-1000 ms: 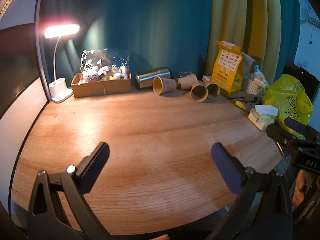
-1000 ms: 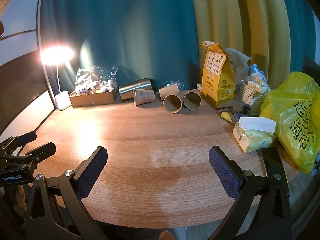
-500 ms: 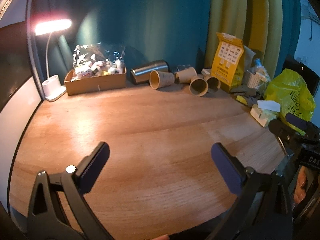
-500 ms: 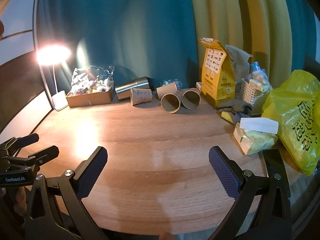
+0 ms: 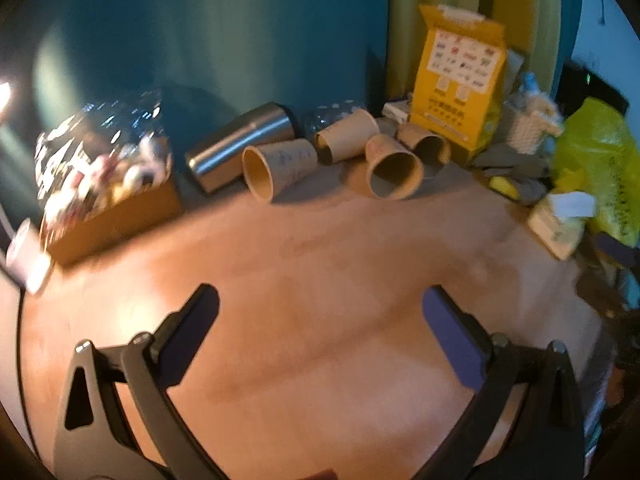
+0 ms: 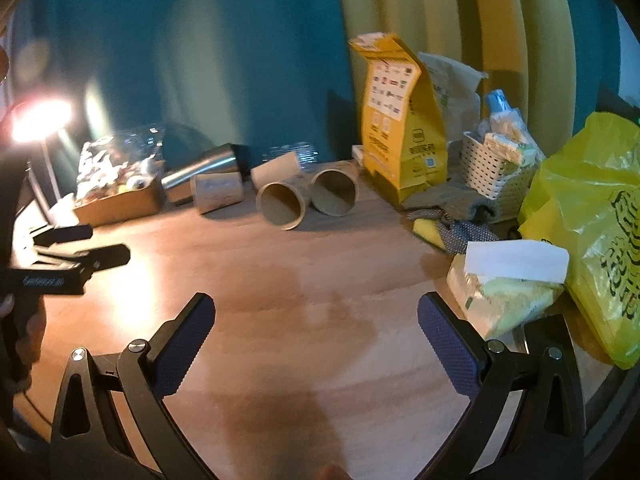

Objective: Flip cup upside down
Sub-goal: 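Reach the left gripper to the pig-drawing paper cup and grasp it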

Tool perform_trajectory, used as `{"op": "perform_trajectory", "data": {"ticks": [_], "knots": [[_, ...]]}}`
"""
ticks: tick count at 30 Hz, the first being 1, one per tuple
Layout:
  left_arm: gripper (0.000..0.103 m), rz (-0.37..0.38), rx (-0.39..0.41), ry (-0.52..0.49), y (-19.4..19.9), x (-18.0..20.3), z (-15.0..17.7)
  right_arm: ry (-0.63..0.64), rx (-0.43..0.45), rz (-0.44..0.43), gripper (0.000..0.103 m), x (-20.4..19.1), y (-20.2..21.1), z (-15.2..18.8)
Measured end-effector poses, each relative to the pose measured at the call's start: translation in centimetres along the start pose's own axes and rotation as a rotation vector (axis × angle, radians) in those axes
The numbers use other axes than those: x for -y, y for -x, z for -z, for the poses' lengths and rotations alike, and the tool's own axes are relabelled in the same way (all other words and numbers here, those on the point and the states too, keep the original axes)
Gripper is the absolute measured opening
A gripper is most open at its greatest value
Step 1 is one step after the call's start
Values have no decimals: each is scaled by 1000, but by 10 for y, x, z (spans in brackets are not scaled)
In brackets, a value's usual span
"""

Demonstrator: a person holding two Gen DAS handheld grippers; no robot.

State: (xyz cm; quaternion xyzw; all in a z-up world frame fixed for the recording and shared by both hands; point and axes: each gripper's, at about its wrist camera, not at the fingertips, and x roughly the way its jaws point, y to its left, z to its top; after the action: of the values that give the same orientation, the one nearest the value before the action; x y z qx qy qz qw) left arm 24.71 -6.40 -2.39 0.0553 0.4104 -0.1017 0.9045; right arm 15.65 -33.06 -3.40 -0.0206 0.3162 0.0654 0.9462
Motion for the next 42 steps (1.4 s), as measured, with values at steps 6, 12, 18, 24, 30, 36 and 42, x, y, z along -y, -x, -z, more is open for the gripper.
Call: {"op": "perform_trajectory", "data": {"ticks": [6, 12, 18, 24, 30, 36, 42], "knots": [[103, -69, -62, -146, -66, -9, -59, -47, -32, 16, 103, 16, -34, -12], [103, -147, -166, -361, -130, -3, -98, -74, -83, 10, 103, 19, -63, -13], [102, -164, -233, -470, -177, -1, -117, -88, -113, 10, 103, 15, -80, -12], [91, -155, -279, -553, -201, -2, -122, -94, -109, 23, 103, 18, -84, -13], [69, -147, -330, -599, -213, 0, -119, -106, -113, 27, 103, 20, -83, -12], [67, -80, -330, -554, -188, -4, -114, -103, -107, 18, 103, 19, -75, -9], [67, 34, -362, -463, -140, -2, -89, -104, -88, -9, 103, 16, -57, -5]]}}
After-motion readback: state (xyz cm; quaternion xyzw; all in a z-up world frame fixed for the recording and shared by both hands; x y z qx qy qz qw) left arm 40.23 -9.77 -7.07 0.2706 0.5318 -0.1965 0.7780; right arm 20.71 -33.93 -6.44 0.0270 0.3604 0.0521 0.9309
